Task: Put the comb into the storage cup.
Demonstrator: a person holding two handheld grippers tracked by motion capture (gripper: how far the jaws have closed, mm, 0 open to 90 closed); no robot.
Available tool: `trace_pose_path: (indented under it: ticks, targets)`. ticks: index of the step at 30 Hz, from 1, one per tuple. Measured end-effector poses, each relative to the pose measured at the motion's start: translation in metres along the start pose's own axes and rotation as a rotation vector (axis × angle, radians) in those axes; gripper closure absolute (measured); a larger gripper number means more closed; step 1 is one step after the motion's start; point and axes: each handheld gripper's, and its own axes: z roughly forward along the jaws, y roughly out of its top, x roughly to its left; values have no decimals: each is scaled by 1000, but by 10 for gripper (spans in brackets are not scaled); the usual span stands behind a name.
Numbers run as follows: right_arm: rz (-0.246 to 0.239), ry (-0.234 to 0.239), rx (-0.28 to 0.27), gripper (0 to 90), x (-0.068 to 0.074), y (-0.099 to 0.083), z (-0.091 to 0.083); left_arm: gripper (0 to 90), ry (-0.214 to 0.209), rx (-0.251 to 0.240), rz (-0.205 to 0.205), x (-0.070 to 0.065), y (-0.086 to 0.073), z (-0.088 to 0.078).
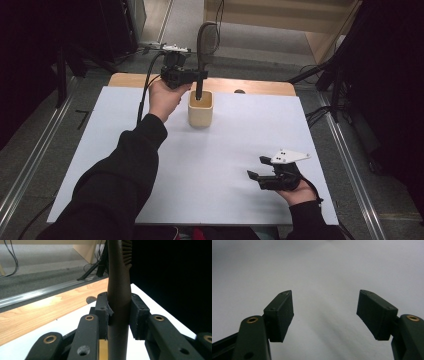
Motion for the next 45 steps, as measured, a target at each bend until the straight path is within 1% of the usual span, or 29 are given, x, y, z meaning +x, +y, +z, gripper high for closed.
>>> trace_pose_path:
  ticks: [2, 4, 7, 9, 14, 17, 20, 22, 25, 31, 33, 36, 38, 40, 42, 45]
  targets:
    - [0, 0, 1, 278, 0, 0, 0, 724, 1, -6, -6, 2, -1, 2]
    - [5, 3, 0, 279, 1, 0, 0, 724, -12, -16, -11, 3, -1, 3]
    - [4, 0, -6, 279, 0, 1, -1, 724, 10, -18, 7, 3, -2, 5]
    - [7, -1, -6, 278, 0, 1, -1, 724, 13, -11, 2, 5, -3, 7]
    - [6, 3, -4, 278, 0, 1, 0, 724, 15, -23, -5, 7, -5, 11]
    - [1, 8, -4, 278, 0, 1, 0, 724, 21, -20, 5, 6, -6, 13]
    - [1, 6, -14, 278, 1, 2, 0, 724, 20, -19, 8, 7, -8, 15]
    - [3, 9, -14, 279, 2, 3, -1, 723, 18, -15, 5, 8, -10, 17]
    - [-1, 10, -11, 279, 1, 2, 0, 724, 23, -16, 10, 8, -13, 20]
    - [-4, 9, -13, 278, 1, 2, 0, 723, 30, -13, -3, 13, -18, 22]
    - [-6, 8, -13, 278, 1, 3, 0, 723, 25, -12, -10, 14, -19, 22]
    - [-5, 6, -11, 278, 1, 3, 0, 723, 34, -7, 0, 14, -21, 22]
    - [-5, 5, -11, 278, 1, 3, 0, 723, 34, -9, -3, 15, -23, 23]
    - [-4, 6, -11, 278, 1, 3, 0, 723, 38, -1, -3, 15, -25, 24]
    - [-5, 4, -11, 278, 1, 3, 0, 723, 46, 9, 5, 15, -27, 24]
    - [-6, 5, -13, 278, 1, 3, 0, 723, 44, 11, 7, 15, -30, 26]
